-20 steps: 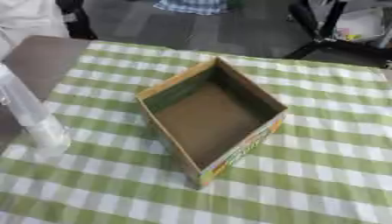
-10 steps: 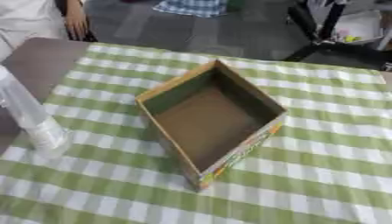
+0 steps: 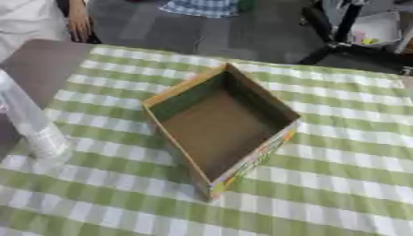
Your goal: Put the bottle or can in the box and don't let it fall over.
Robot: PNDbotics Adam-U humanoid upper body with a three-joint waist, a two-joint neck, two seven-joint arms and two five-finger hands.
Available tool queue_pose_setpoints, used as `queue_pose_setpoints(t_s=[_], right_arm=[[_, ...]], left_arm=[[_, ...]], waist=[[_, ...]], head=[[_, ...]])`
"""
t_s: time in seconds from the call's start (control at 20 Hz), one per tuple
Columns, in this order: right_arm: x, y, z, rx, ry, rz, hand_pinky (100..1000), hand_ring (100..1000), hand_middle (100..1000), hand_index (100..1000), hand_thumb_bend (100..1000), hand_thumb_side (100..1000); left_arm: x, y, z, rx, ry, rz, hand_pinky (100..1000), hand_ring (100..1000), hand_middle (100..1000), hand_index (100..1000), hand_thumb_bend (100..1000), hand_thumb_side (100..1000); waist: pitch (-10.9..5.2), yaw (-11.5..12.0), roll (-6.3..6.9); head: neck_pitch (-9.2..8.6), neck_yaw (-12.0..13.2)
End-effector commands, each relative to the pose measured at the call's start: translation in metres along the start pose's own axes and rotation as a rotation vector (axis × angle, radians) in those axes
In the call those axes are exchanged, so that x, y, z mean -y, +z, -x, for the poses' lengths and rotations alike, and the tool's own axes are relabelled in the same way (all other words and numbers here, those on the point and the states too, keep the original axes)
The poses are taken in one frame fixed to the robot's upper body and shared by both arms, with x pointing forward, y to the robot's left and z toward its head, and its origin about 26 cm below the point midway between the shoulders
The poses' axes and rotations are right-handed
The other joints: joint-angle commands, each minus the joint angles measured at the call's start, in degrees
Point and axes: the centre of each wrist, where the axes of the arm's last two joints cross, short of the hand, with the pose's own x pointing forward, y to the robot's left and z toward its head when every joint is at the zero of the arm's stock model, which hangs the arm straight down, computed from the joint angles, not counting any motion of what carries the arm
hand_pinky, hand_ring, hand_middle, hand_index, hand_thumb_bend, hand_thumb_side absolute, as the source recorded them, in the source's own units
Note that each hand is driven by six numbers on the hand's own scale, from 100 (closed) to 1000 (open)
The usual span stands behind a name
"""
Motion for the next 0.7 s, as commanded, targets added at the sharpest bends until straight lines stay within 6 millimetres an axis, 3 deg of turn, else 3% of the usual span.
queue_pose_setpoints(t_s=[0.05,0.7], right_arm=[[0.001,-0.004,-0.006,0.012,0.011,-0.020,920,1000,1000,1000,100,608],[-0.001,-0.005,-0.005,0.008,0.006,-0.025,920,1000,1000,1000,100,610]], left_arm=[[-0.014,-0.003,-0.009,-0.001,-0.051,0.000,1000,1000,973,1000,315,470],[-0.010,-0.019,-0.017,0.080,-0.069,0.098,1000,1000,984,1000,319,496]], waist=[[-0.53,-0.1,0.13],[-0.14,-0.3,0.06]], head=[[-0.59,-0.3],[-0.64,0.0]])
